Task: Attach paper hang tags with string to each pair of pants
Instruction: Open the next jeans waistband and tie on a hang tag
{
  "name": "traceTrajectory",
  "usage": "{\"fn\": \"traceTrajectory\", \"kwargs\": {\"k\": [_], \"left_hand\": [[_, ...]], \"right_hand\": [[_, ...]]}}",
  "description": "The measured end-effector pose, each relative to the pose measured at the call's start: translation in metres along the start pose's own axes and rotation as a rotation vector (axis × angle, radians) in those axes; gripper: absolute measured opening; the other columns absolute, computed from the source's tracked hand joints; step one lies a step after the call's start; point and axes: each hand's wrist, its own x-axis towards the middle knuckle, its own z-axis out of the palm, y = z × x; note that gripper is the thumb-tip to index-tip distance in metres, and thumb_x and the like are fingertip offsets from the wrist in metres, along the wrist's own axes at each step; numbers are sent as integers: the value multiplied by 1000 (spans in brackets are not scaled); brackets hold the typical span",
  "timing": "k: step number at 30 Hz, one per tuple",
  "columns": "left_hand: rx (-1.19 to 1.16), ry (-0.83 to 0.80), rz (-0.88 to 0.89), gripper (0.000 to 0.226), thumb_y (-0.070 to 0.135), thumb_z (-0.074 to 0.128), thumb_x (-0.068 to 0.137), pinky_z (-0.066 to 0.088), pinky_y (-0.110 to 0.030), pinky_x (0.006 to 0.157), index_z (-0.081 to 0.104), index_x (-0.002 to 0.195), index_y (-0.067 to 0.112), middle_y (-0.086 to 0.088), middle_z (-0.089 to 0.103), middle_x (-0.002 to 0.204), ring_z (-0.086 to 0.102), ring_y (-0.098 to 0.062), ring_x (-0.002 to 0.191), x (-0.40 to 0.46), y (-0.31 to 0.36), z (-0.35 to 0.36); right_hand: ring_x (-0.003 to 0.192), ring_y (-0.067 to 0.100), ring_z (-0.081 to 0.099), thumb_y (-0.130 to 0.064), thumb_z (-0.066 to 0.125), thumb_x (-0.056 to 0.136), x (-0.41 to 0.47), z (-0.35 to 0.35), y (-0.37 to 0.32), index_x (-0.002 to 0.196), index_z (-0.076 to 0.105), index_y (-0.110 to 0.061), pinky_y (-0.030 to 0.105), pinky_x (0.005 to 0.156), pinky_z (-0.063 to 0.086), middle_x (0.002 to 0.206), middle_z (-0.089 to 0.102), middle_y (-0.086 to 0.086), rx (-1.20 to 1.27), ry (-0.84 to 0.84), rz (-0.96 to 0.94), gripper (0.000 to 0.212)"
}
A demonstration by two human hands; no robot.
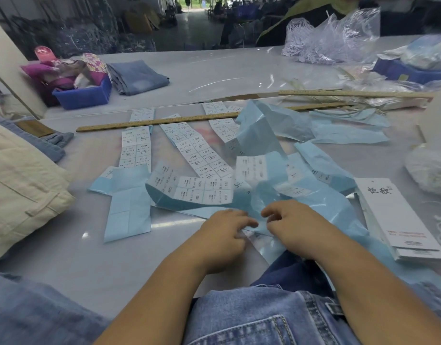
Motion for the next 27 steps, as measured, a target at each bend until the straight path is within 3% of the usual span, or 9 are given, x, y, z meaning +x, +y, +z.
{"fn": "traceTrajectory", "kwargs": {"k": [4, 8, 11, 14, 17, 19, 24, 27], "left_hand": [[162, -108, -141, 52, 31, 50, 92, 11, -36, 119, 40, 142, 40, -3, 19, 160, 12, -27, 146, 4, -9, 6], [198, -155, -254, 68, 49, 48, 91, -8, -49, 118, 15, 150, 49, -2, -12, 164, -20, -31, 148, 4, -15, 11], [195, -124, -300, 73, 56, 47, 89, -11, -49, 117, 10, 151, 50, -2, -18, 163, -25, -31, 146, 5, -18, 14], [168, -52, -271, 72, 58, 52, 86, -4, -46, 118, 20, 149, 49, 2, -6, 165, -14, -27, 149, 4, -15, 14], [137, 63, -188, 56, 60, 57, 83, 17, -36, 109, 45, 136, 46, 7, 27, 154, 17, -19, 139, 4, -12, 14], [133, 74, -156, 50, 60, 59, 82, 22, -33, 101, 52, 129, 44, 11, 35, 145, 26, -19, 130, 3, -11, 14], [122, 136, -189, 54, 62, 65, 75, 20, -33, 105, 55, 125, 45, 13, 36, 145, 27, -15, 131, 6, -11, 17], [140, 177, -209, 53, 63, 67, 72, 18, -34, 108, 59, 122, 44, 14, 39, 144, 30, -15, 130, 9, -8, 19]], "right_hand": [[130, 21, 47, -10, 46, 91, 1, 1, 2, 139, 49, -24, 31, 108, 37, 145, 49, 0, -99, -80, -1, 51], [129, 20, 46, -10, 45, 93, -4, 1, 0, 137, 49, -22, 31, 104, 37, 145, 46, -1, -135, -60, -47, 46], [117, 22, 53, -15, 47, 93, -9, 2, -1, 123, 58, -24, 33, 95, 43, 132, 54, 0, -235, -88, -49, 34], [124, 24, 50, -18, 44, 94, -13, 5, -2, 125, 60, -24, 38, 103, 41, 140, 48, -1, -387, -224, -99, 35], [145, 25, 28, -17, 42, 96, -14, 5, -5, 139, 49, -33, 40, 116, 28, 160, 23, -3, -418, -300, -169, 47], [149, 21, 17, -16, 41, 96, -16, 4, -6, 141, 46, -35, 41, 118, 23, 162, 17, -4, -388, -333, -199, 49], [134, 22, 41, -16, 44, 96, -13, 2, -4, 129, 52, -21, 36, 108, 35, 152, 37, -2, -316, -313, -149, 35], [104, 22, 55, -20, 46, 93, -12, 1, 1, 103, 56, -21, 33, 88, 44, 119, 58, 2, -335, -222, -56, 14]]}}
